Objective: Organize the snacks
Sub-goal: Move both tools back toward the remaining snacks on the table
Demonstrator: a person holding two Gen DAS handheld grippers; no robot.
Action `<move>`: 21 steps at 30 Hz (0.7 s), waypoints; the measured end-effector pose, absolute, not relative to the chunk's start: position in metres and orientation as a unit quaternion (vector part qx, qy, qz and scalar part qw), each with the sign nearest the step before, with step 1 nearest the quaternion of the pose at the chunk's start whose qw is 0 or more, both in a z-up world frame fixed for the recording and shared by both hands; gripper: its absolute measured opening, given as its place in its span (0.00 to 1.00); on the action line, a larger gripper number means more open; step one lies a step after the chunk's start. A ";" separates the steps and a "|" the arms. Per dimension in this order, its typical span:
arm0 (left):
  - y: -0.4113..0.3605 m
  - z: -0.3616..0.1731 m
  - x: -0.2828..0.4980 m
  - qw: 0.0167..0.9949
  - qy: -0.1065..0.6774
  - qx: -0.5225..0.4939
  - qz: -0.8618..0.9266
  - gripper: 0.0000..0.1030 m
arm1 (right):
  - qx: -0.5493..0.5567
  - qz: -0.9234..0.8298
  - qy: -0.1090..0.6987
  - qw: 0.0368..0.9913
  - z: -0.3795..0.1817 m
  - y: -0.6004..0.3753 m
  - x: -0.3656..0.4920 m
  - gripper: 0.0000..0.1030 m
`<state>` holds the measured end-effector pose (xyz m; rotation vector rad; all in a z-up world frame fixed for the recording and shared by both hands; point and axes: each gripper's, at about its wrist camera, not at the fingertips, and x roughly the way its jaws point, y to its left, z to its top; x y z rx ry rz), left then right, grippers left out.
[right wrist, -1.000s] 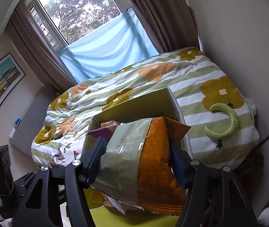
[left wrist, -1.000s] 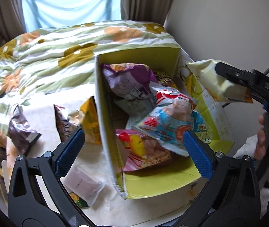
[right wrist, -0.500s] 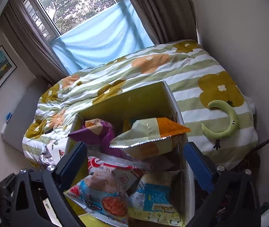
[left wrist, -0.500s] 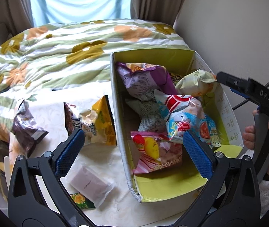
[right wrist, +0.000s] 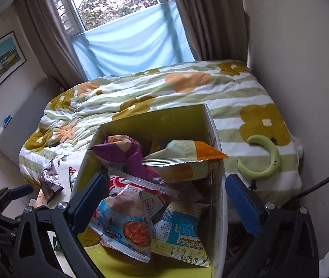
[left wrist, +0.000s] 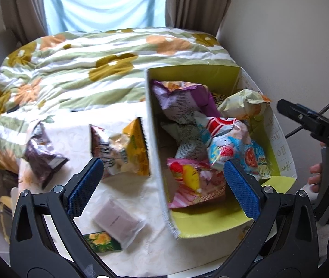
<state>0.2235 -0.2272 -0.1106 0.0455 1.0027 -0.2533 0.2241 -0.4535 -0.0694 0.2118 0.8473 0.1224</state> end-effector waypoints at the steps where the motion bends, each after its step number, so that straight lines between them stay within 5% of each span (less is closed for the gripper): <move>1: -0.223 -0.108 0.221 0.870 0.479 0.024 -0.115 0.99 | 0.100 0.062 0.405 0.907 -0.066 -0.451 0.221 0.99; 21: -0.086 -0.111 0.146 0.869 0.483 0.018 -0.103 0.99 | 0.108 0.090 0.393 0.909 -0.047 -0.351 0.130 0.99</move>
